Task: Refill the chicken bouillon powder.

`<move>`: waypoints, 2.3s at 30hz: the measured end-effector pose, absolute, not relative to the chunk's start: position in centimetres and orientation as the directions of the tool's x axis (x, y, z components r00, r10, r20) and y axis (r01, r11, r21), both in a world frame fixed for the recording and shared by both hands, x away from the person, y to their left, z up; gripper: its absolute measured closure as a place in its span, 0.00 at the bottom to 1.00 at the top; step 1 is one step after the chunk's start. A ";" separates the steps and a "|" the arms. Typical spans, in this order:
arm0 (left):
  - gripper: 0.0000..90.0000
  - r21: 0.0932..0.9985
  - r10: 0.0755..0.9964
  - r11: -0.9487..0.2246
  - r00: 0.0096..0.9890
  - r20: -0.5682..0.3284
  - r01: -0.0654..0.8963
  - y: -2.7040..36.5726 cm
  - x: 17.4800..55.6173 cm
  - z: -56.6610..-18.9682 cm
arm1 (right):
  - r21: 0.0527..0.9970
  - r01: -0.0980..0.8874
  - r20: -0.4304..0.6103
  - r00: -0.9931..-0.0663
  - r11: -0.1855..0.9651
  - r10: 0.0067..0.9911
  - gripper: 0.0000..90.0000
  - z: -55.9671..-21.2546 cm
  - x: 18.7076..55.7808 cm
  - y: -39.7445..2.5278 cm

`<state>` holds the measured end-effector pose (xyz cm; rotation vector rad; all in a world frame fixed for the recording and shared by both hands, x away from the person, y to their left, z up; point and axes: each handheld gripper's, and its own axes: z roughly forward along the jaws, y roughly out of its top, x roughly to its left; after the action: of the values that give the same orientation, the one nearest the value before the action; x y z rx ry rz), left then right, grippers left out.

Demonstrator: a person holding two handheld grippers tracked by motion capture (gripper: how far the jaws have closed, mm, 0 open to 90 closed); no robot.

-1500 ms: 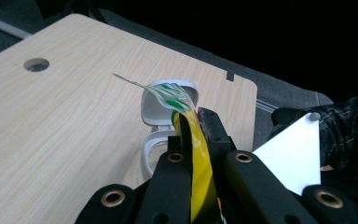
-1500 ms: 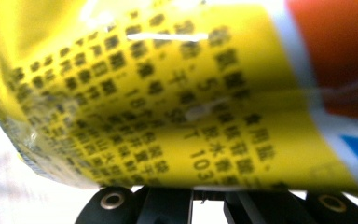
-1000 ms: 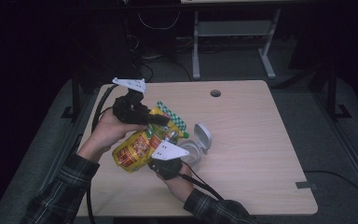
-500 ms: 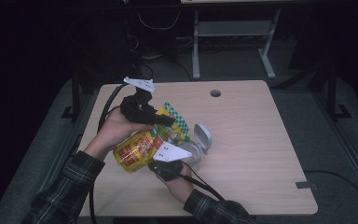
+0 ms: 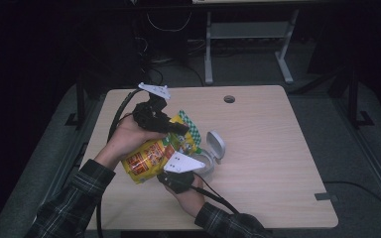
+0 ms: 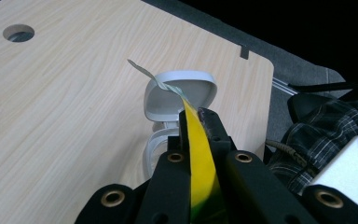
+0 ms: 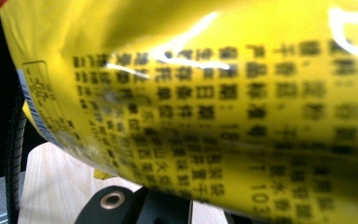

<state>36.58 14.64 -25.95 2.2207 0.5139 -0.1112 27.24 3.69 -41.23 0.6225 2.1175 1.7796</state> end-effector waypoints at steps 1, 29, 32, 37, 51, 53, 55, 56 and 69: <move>1.00 0.716 0.325 -0.574 0.913 -0.247 0.397 14.6 36.7 -26.0 | 0.982 0.130 0.044 -0.859 0.135 0.510 1.00 -41.2 27.2 3.7; 1.00 0.673 0.344 -0.601 0.899 -0.271 0.432 12.5 37.4 -26.7 | 0.981 0.130 0.042 -0.867 0.144 0.497 1.00 -41.4 27.0 2.6; 1.00 0.664 0.355 -0.605 0.895 -0.269 0.439 12.2 37.5 -26.7 | 0.981 0.132 0.047 -0.870 0.140 0.490 1.00 -41.4 27.1 2.3; 1.00 0.638 0.371 -0.627 0.891 -0.260 0.447 12.2 37.5 -26.8 | 0.983 0.135 0.060 -0.876 0.126 0.478 1.00 -41.4 27.1 2.4; 1.00 0.597 0.397 -0.659 0.885 -0.243 0.459 12.1 37.6 -27.2 | 0.983 0.143 0.076 -0.888 0.114 0.453 1.00 -41.8 27.0 3.1; 1.00 0.595 0.400 -0.656 0.882 -0.248 0.464 12.1 37.6 -27.3 | 0.983 0.143 0.077 -0.889 0.114 0.451 1.00 -41.8 27.0 3.1; 1.00 0.593 0.402 -0.656 0.881 -0.249 0.467 12.1 37.7 -27.3 | 0.983 0.143 0.077 -0.889 0.113 0.452 1.00 -41.9 27.0 3.1; 1.00 0.590 0.404 -0.657 0.880 -0.251 0.470 12.1 37.7 -27.4 | 0.983 0.143 0.078 -0.889 0.113 0.452 1.00 -41.9 27.0 3.1; 1.00 0.558 0.407 -0.676 0.875 -0.262 0.481 11.7 38.1 -27.6 | 0.985 0.143 0.087 -0.893 0.097 0.442 1.00 -42.0 26.8 3.1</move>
<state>38.11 11.73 -27.59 2.4000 0.6387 -0.1527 26.83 3.05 -42.04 0.5857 2.1419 1.8788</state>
